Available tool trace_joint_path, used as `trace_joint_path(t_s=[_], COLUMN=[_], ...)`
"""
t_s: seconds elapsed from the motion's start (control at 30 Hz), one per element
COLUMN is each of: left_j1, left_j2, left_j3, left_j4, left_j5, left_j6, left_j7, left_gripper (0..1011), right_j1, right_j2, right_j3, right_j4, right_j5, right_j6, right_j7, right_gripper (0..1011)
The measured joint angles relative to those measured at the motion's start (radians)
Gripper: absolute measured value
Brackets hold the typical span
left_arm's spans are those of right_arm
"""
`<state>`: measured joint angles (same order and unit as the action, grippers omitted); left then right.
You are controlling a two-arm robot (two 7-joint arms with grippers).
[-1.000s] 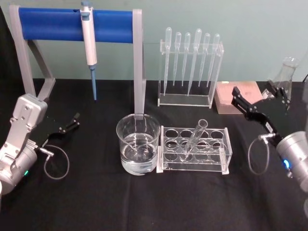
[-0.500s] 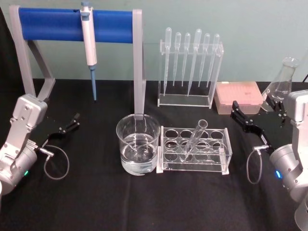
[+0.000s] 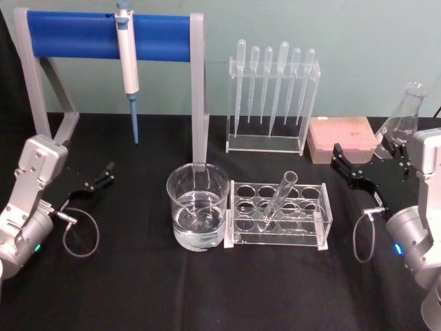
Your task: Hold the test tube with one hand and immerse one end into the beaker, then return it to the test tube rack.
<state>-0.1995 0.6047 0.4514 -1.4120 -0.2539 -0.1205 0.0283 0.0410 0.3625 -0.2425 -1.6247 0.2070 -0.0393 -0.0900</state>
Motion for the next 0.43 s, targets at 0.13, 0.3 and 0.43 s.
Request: trace_joint_path(t_s=[0.13, 0.3, 0.43], left_j1=[0.000, 0.000, 0.000], left_j2=[0.000, 0.000, 0.000], left_j3=[0.000, 0.000, 0.000], left_j4=[0.000, 0.000, 0.000], left_j5=[0.000, 0.000, 0.000], left_j6=[0.000, 0.000, 0.000], left_j7=[0.000, 0.000, 0.000], left_gripper=[1000, 1000, 1000], right_j1=[0.000, 0.000, 0.000], right_j2=[0.000, 0.000, 0.000], right_j3=[0.000, -0.001, -0.001], right_j4=[-0.001, -0.001, -0.002], right_j5=[0.000, -0.001, -0.001], right_j6=[0.000, 0.000, -0.001], right_j7=[-0.001, -0.002, -0.003], right_gripper=[1000, 1002, 1002])
